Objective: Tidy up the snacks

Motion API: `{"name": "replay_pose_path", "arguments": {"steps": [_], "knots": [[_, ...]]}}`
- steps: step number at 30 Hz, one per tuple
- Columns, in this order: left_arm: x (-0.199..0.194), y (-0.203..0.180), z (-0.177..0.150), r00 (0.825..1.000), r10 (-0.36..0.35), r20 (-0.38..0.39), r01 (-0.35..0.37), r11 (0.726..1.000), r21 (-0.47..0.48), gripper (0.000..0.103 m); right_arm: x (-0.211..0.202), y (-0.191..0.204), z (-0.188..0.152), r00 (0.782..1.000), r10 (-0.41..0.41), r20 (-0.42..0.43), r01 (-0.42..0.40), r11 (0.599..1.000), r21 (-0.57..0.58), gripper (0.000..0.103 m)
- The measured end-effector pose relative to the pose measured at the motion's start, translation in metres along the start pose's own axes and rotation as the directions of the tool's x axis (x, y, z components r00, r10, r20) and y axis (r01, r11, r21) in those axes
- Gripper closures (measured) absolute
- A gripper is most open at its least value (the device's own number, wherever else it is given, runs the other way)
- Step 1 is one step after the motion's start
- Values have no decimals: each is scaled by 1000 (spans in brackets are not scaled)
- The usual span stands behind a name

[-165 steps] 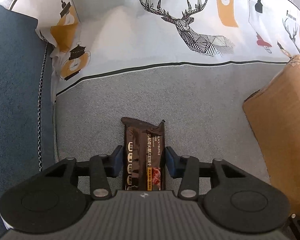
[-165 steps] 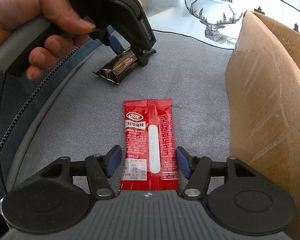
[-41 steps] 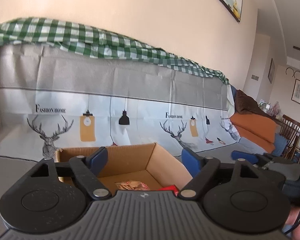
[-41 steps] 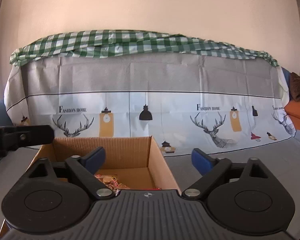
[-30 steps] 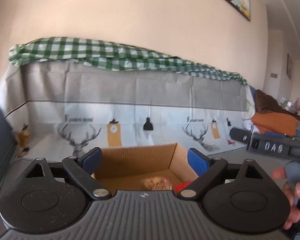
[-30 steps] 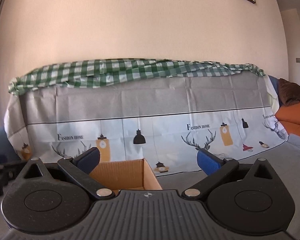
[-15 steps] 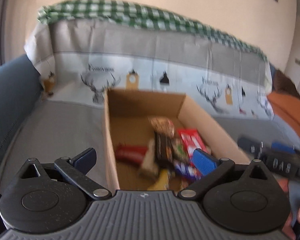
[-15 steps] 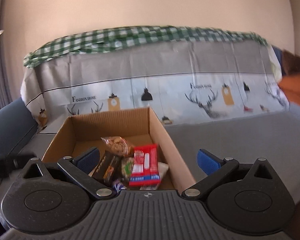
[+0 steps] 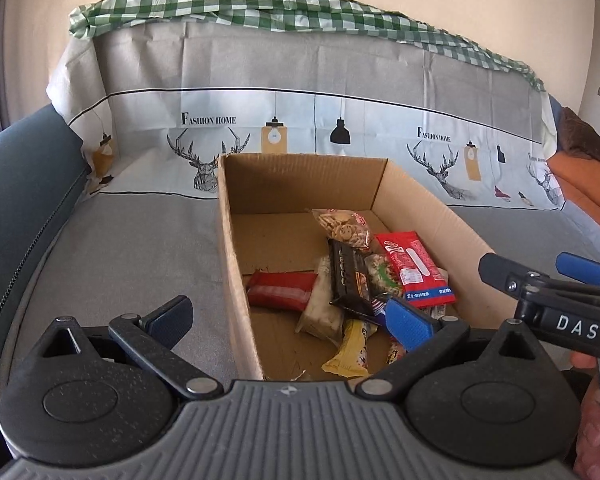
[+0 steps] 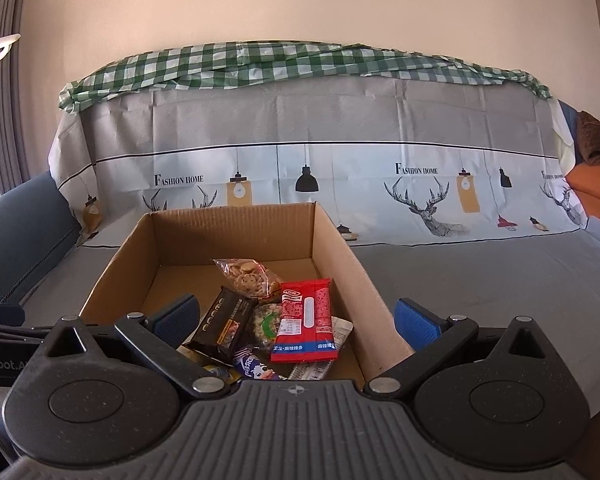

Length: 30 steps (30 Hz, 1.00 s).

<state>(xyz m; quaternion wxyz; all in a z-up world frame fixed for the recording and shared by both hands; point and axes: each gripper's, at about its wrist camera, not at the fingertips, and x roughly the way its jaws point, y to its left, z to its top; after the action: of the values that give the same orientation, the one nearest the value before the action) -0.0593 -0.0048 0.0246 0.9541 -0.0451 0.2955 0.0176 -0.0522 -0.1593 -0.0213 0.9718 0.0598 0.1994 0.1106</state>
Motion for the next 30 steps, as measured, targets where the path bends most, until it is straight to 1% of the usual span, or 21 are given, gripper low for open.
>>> {"name": "replay_pose_path", "arguments": {"steps": [6, 30], "knots": [[1, 2, 1, 1000, -11, -4, 11, 1000, -16, 1, 0, 6, -1, 1000, -4, 0, 4, 1000, -28, 1], [4, -2, 1, 1000, -21, -11, 20, 1000, -22, 1, 1, 5, -1, 1000, -6, -2, 6, 1000, -30, 1]]}}
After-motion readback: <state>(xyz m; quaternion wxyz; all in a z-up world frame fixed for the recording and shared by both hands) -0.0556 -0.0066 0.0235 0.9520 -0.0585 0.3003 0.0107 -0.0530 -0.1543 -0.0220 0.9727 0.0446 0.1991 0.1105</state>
